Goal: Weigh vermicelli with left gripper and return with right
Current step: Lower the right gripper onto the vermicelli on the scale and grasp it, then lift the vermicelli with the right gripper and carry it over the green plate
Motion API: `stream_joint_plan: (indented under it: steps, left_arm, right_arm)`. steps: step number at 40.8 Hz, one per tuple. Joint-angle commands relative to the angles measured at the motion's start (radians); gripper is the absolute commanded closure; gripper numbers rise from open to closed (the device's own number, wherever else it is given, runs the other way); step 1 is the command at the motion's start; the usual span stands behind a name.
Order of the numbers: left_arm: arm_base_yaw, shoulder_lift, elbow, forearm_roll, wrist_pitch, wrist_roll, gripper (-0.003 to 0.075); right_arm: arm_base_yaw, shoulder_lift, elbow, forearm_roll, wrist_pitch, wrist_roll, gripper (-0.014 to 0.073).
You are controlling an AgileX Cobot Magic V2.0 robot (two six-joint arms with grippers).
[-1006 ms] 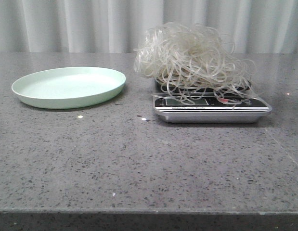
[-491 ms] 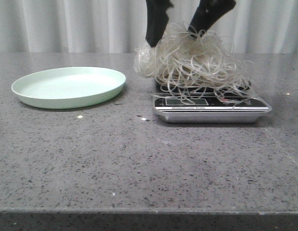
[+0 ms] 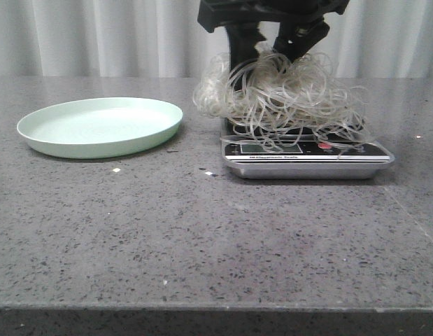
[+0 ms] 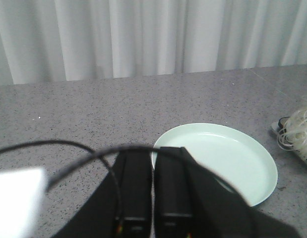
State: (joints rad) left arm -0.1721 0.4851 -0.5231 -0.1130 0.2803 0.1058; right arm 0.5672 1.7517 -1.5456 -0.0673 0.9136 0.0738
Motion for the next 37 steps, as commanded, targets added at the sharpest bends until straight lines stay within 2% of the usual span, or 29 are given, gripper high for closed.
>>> stream_joint_plan:
  steps: [1,3,18,26,37]
  left_arm:
    - [0.001,0.004,-0.028,-0.009,-0.087,-0.009,0.0584]
    - [0.001,0.004,-0.028,-0.009,-0.092,-0.009,0.0584]
    - [0.001,0.004,-0.028,-0.009,-0.130,-0.009,0.0584]
    - [0.001,0.004,-0.028,-0.009,-0.130,-0.009,0.0584]
    - [0.001,0.004,-0.028,-0.009,-0.130,-0.009,0.0584]
  right_arm:
    - [-0.001,-0.018,-0.011,0.003,0.027,-0.002,0.0456]
    - [-0.001,-0.018,-0.011,0.003,0.027,-0.002,0.0428]
    - [-0.001,-0.092,-0.043,0.001,0.038,-0.002,0.0442]
    - [-0.001,-0.151,-0.144,0.001,0.084,-0.002,0.0442]
    - [-0.001,-0.166,-0.374,0.026,0.127,-0.002,0.0442]
